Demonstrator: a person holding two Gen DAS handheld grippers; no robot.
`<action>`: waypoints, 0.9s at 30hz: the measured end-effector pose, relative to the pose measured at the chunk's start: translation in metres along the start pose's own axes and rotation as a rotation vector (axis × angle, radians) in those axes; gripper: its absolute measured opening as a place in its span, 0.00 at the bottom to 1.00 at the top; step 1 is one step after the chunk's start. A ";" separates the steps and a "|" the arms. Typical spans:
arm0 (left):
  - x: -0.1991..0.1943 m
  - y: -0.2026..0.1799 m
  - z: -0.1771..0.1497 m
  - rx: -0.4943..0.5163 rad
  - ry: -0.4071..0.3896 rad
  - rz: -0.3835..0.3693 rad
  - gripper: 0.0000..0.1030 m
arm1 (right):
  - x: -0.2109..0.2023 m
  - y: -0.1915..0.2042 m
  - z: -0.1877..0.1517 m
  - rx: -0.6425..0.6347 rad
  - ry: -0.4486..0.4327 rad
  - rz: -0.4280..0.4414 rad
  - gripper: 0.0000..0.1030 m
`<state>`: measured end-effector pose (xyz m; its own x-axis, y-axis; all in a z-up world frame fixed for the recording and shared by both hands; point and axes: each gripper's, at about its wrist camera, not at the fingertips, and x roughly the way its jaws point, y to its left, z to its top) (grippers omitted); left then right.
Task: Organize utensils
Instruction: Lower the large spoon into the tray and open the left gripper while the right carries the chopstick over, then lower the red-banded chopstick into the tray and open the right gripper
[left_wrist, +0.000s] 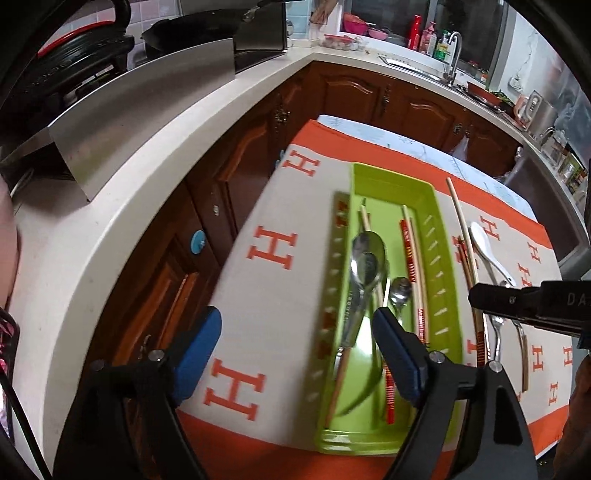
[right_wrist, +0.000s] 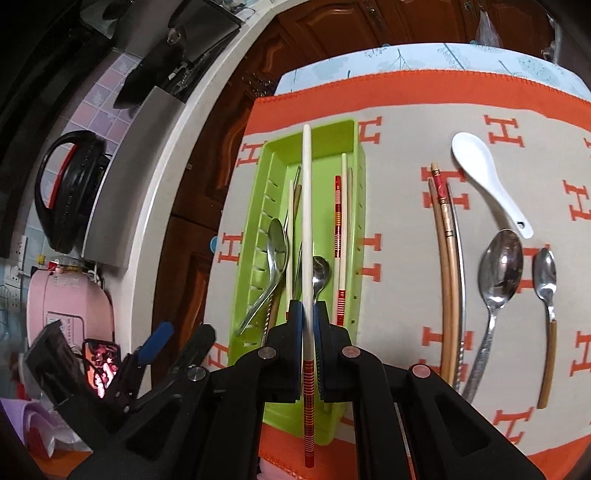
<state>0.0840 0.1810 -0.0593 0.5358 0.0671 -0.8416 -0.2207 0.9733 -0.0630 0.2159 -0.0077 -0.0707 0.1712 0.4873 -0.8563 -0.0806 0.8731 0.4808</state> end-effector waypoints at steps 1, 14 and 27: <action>0.001 0.002 0.000 -0.001 0.000 0.007 0.82 | 0.004 0.000 0.001 -0.001 0.003 -0.003 0.05; 0.013 -0.002 -0.002 0.019 0.035 -0.001 0.82 | 0.034 -0.009 0.009 0.042 0.022 -0.031 0.06; 0.007 -0.013 -0.001 0.037 0.029 0.007 0.82 | 0.024 -0.010 0.005 0.034 0.007 0.015 0.16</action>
<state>0.0896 0.1688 -0.0653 0.5106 0.0677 -0.8571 -0.1933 0.9804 -0.0377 0.2255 -0.0049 -0.0951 0.1634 0.5005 -0.8502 -0.0494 0.8648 0.4997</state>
